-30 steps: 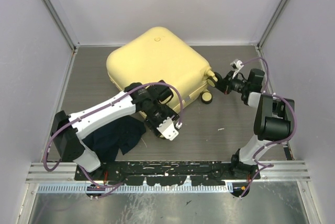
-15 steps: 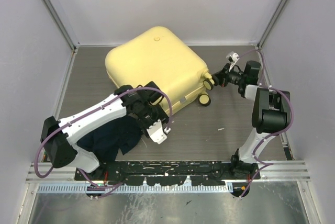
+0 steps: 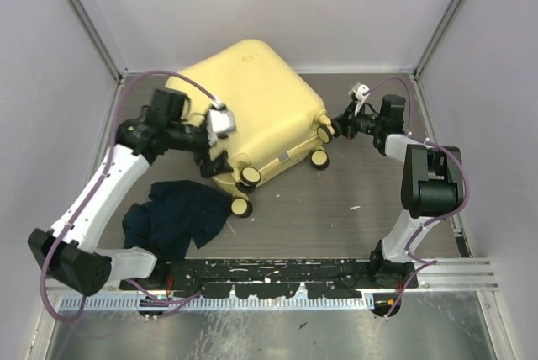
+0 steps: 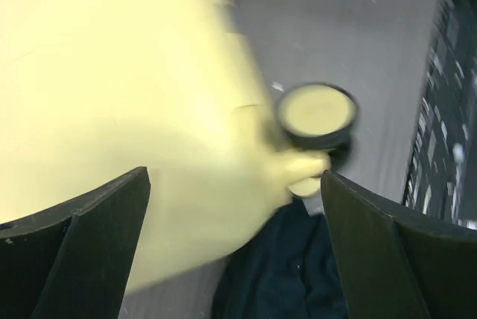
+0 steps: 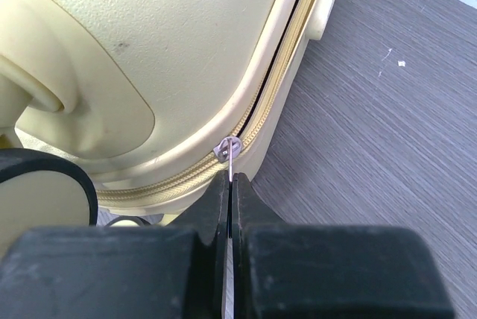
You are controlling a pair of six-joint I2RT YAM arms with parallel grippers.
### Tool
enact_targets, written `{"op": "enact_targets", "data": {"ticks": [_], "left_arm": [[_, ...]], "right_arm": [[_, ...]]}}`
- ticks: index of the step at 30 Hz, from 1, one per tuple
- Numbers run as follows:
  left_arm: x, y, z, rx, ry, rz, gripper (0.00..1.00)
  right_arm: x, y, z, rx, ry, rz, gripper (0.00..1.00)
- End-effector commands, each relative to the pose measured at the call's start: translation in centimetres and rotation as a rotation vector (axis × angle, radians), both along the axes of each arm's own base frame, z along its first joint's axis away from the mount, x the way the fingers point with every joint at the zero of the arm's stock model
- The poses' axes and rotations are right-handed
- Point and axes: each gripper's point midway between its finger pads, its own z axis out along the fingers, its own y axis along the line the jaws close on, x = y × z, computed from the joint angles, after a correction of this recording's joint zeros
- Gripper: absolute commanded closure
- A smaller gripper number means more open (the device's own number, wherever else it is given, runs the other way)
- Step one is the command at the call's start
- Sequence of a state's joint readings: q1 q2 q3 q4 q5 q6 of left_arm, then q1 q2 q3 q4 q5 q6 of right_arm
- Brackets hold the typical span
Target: Pack the luggage
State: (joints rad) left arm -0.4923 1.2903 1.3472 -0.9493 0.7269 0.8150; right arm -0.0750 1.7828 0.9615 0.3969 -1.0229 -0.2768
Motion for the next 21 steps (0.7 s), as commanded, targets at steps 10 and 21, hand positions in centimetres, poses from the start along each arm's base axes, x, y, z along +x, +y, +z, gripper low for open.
{"op": "enact_targets", "data": {"ticks": [10,21], "left_arm": [[14.3,13.2,2.8,-0.492,0.493,1.151,0.02],[19.2,8.8,-4.0,-0.414,0.758,1.049,0.03]], "right_arm": [[-2.7,3.1,4.3,-0.075,-0.164,0.136,0.99],[-6.6,3.0,4.4,-0.112,-0.180,0.158,0.99]]}}
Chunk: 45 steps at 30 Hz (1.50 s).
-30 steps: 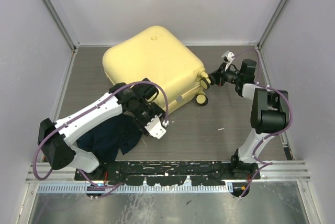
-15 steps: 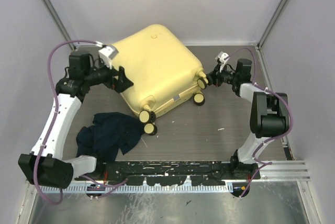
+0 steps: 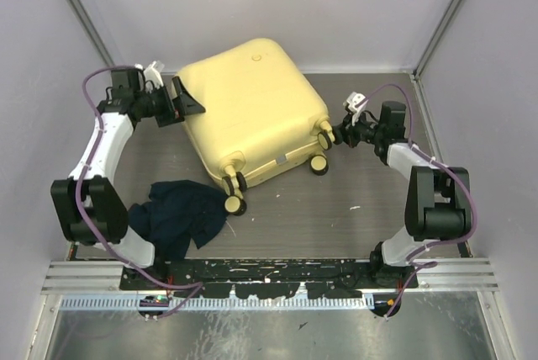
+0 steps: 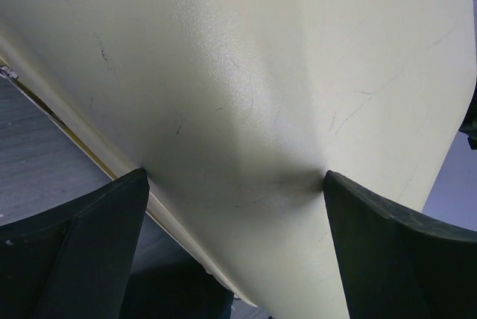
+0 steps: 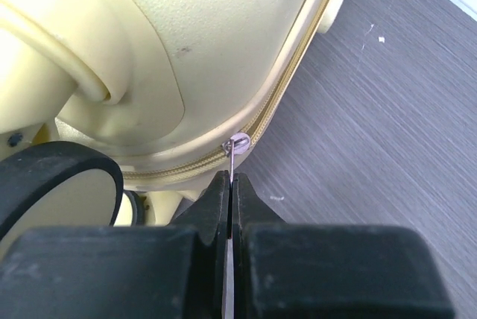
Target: Pack the luggage
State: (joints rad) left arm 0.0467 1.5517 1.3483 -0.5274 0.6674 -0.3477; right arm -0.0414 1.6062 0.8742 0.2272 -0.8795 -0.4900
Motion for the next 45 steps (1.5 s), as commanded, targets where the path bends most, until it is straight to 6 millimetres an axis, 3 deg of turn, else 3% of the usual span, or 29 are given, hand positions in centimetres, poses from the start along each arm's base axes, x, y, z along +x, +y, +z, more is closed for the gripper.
{"op": "enact_targets", "data": {"ticks": [1,6,9,12,14,17,20,23,25,29,31,34,38,45], "left_arm": [[2.7,-4.7,-2.0,-0.007,-0.004,-0.170,0.03],[6.0,-8.0,-3.0,0.074,-0.042,-0.338,0.06],[7.7,-9.7,-4.7,0.135,-0.025,-0.423,0.11],[8.2,-11.0,-5.3,0.190,-0.017,-0.474,0.12],[8.4,-11.2,-4.5,0.213,-0.042,-0.482,0.12],[8.6,-9.7,-2.0,0.243,-0.095,-0.433,0.11],[8.0,-6.6,0.3,0.290,-0.124,-0.338,0.07],[6.0,-2.7,2.4,0.338,-0.126,-0.257,0.03],[3.6,-0.8,3.2,0.402,-0.122,-0.253,0.01],[-1.3,1.5,1.7,0.527,-0.069,-0.287,0.02],[-2.6,2.5,0.6,0.581,-0.061,-0.283,0.02],[-2.5,3.9,-0.5,0.653,-0.057,-0.247,0.02],[-2.1,3.3,-1.6,0.617,-0.010,-0.252,0.01],[-2.1,1.0,-4.2,0.617,0.009,-0.389,0.38]], "right_arm": [[-4.6,3.4,3.9,0.040,-0.089,0.214,0.99],[-7.1,3.4,4.1,0.018,-0.078,0.244,0.99],[-8.8,3.5,3.8,0.033,-0.052,0.240,0.99],[-10.3,3.4,3.3,0.038,-0.040,0.206,0.99],[-10.8,3.5,3.4,0.051,-0.028,0.185,0.99],[-11.5,4.8,3.1,0.064,-0.007,0.170,0.99],[-11.7,5.9,3.3,0.069,-0.005,0.141,0.99],[-11.8,6.7,3.5,0.086,0.011,0.107,0.99],[-12.1,7.3,3.5,0.100,0.019,0.099,0.99],[-12.8,8.8,3.4,0.100,0.016,0.112,0.99],[-13.0,9.4,3.3,0.099,0.019,0.122,0.99],[-12.9,9.8,3.4,0.104,0.024,0.122,0.99],[-12.6,9.8,3.1,0.104,0.041,0.106,0.99],[-12.4,9.0,2.9,0.079,0.035,0.070,0.99]]}}
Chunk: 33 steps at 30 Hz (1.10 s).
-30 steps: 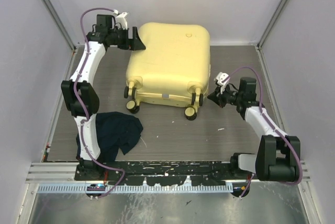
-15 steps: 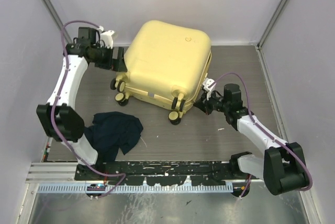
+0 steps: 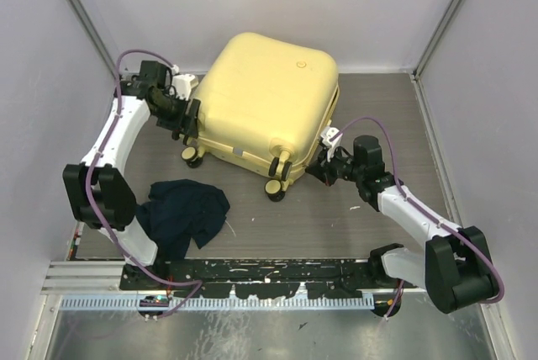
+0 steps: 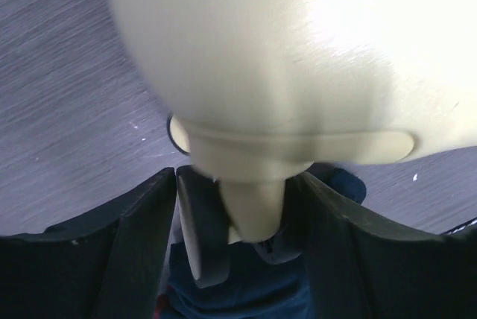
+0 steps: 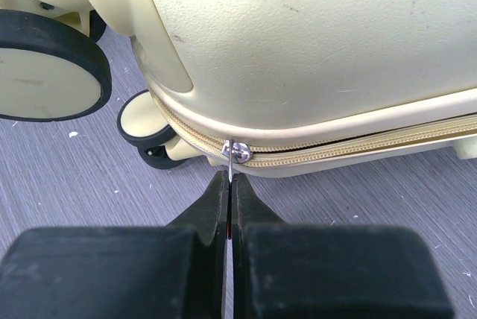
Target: Pack the luggage
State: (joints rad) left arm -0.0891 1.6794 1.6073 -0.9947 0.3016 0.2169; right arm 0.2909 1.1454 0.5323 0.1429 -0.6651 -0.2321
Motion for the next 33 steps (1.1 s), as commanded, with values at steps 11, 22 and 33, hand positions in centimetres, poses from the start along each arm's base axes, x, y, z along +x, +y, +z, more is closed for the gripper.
{"op": "enact_targets", "data": {"ticks": [11,22,33], "left_arm": [[4.2,0.7,-1.4,0.193,-0.113,-0.170,0.92],[9.2,-2.6,-1.9,0.162,-0.205,-0.332,0.96],[8.5,-4.6,6.5,-0.063,-0.266,-0.259,0.26]], "right_arm": [[3.9,-6.1,3.0,0.007,-0.087,-0.132,0.99],[7.1,-5.2,3.1,0.091,-0.066,-0.158,0.99],[4.5,3.0,3.1,0.147,-0.081,-0.020,0.99]]}}
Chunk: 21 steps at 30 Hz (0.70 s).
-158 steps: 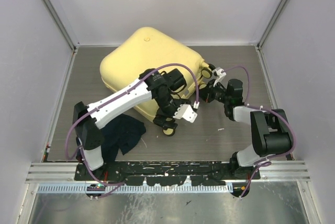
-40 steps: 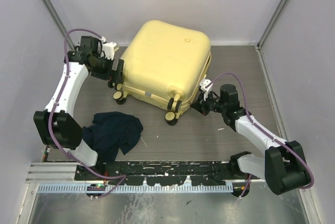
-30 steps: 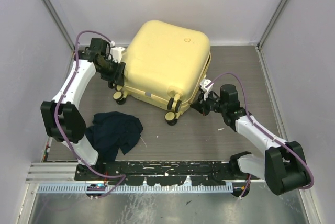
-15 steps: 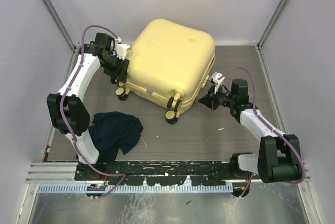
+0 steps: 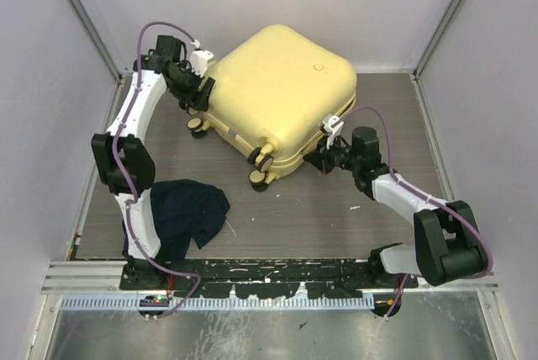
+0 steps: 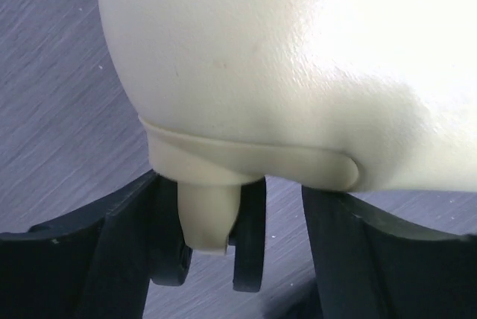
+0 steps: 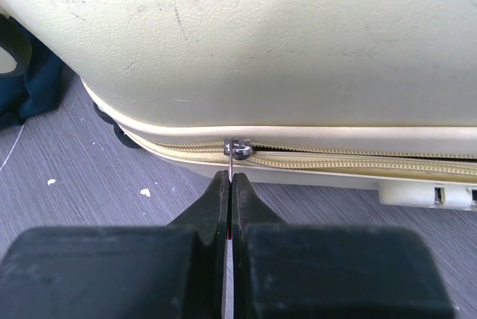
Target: Pack the luggage
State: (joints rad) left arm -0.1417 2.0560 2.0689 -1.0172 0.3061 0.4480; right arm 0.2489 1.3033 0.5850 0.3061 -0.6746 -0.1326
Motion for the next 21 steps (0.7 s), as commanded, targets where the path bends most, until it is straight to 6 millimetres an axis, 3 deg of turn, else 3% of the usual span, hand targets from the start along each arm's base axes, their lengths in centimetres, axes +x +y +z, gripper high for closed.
{"op": "enact_targets", "data": {"ticks": [1,3,8,14,18,21], "left_arm": [[-2.9,-1.5,8.2,-0.173,-0.132,-0.031,0.19],[-5.6,-0.7,9.5,-0.148,-0.173,-0.067,0.00],[-13.5,0.3,10.1,-0.057,-0.127,-0.246,0.02],[-21.0,-5.0,8.4,-0.136,0.002,-0.343,0.02],[-22.5,-6.7,6.1,-0.098,0.024,-0.349,0.02],[-21.9,-7.4,4.4,-0.031,-0.010,-0.334,0.02]], "right_arm": [[0.7,3.3,3.0,0.076,-0.111,0.047,0.99],[0.6,4.3,3.0,0.085,-0.104,0.054,0.99],[-1.3,8.0,3.2,0.124,-0.081,0.109,0.99],[-1.6,10.2,3.6,0.150,-0.083,0.100,0.99],[-1.0,10.4,3.9,0.158,-0.065,0.070,0.99],[-1.0,10.2,3.8,0.150,-0.070,0.057,0.99]]}}
